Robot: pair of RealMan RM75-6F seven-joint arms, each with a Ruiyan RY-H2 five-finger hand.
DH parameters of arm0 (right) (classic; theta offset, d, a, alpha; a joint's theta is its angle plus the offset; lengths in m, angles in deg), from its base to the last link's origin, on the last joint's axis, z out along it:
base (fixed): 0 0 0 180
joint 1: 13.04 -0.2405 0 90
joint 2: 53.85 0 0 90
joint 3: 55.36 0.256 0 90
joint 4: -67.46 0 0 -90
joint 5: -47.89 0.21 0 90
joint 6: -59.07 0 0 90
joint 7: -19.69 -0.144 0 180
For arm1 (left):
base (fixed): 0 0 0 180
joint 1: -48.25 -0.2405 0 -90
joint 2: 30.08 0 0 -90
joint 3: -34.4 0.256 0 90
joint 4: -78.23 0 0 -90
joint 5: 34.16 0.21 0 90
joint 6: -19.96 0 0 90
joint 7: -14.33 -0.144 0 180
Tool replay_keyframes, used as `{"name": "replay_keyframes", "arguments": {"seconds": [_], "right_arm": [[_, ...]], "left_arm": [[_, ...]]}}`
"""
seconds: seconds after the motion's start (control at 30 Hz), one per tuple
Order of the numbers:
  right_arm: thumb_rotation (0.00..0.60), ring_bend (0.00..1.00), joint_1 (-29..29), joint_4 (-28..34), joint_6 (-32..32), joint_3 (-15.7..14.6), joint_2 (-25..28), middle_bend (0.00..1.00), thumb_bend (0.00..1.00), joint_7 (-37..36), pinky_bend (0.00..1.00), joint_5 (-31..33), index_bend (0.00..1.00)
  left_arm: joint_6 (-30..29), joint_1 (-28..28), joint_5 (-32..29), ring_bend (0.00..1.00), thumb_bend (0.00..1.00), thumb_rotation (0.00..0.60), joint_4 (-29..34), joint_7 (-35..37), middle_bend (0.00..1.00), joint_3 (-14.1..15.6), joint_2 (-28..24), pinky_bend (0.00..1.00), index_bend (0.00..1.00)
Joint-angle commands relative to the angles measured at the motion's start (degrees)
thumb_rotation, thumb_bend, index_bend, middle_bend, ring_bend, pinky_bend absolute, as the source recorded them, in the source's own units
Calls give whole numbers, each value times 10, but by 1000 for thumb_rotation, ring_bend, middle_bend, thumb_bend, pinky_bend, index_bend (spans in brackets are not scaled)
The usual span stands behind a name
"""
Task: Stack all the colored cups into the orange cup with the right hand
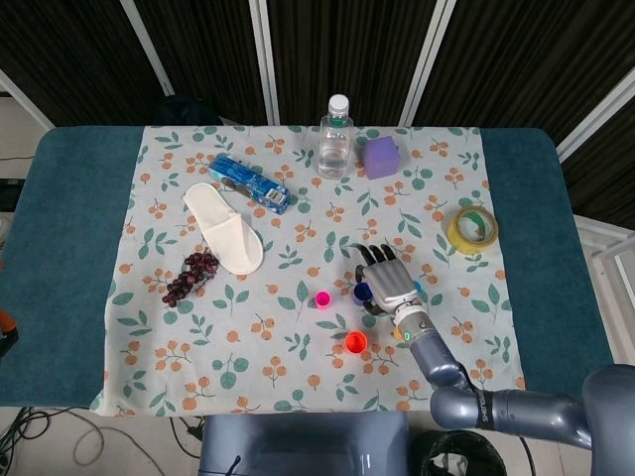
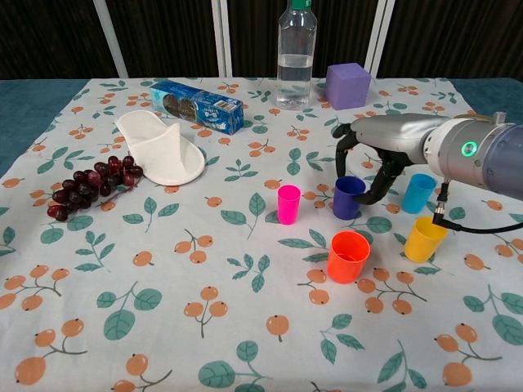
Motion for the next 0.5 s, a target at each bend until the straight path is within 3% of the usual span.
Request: {"name": "replay_keyframes", "arguments": {"seconds": [0.03,0.5], "right_arm": [[600,0,-1,-1,0,-1,-1,0,382,0,14,1,443],[600,0,1,34,-18,8,26,0,382,-5,14,-17,471]], "left_arm": [[0,0,0,0,755,600,0,0,8,0,0,0,126],[0,0,0,0,754,600,0,1,8,0,-1,0,127]]}}
